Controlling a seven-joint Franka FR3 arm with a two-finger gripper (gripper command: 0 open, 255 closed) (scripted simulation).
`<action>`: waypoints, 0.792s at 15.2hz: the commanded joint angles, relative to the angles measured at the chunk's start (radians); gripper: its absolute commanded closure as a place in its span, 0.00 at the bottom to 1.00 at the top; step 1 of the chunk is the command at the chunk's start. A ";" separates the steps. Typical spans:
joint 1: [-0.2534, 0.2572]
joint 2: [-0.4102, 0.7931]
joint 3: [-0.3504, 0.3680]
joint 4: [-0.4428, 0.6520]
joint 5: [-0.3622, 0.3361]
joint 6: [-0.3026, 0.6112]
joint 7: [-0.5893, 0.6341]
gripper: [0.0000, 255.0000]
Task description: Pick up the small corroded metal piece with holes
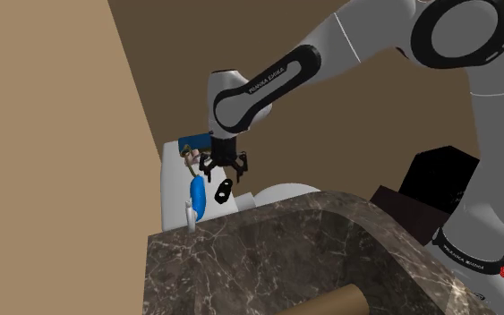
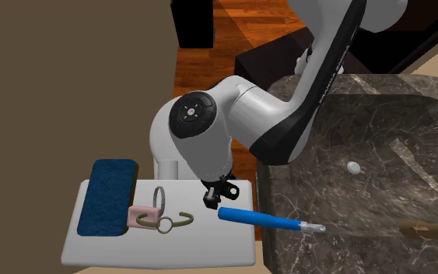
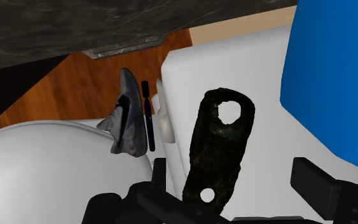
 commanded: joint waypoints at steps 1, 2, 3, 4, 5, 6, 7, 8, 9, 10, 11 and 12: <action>0.003 0.023 -0.003 0.014 -0.003 0.010 0.004 0.00; 0.004 0.030 -0.003 0.012 -0.003 0.020 0.003 0.00; 0.005 0.038 -0.004 0.009 -0.004 0.030 0.002 0.00; 0.005 0.046 -0.005 0.007 -0.005 0.040 0.001 0.00; 0.006 0.054 -0.006 0.005 -0.006 0.050 0.000 0.00; 0.007 0.066 -0.007 0.002 -0.007 0.065 -0.001 0.00; 0.007 0.066 -0.007 0.002 -0.007 0.065 -0.001 0.00; 0.007 0.066 -0.007 0.002 -0.007 0.065 -0.001 0.00; 0.007 0.066 -0.007 0.001 -0.007 0.065 -0.001 1.00; 0.007 0.066 -0.007 0.001 -0.007 0.066 -0.001 1.00; 0.007 0.066 -0.007 0.000 -0.007 0.066 -0.001 1.00; 0.007 0.067 -0.007 0.001 -0.007 0.066 -0.001 1.00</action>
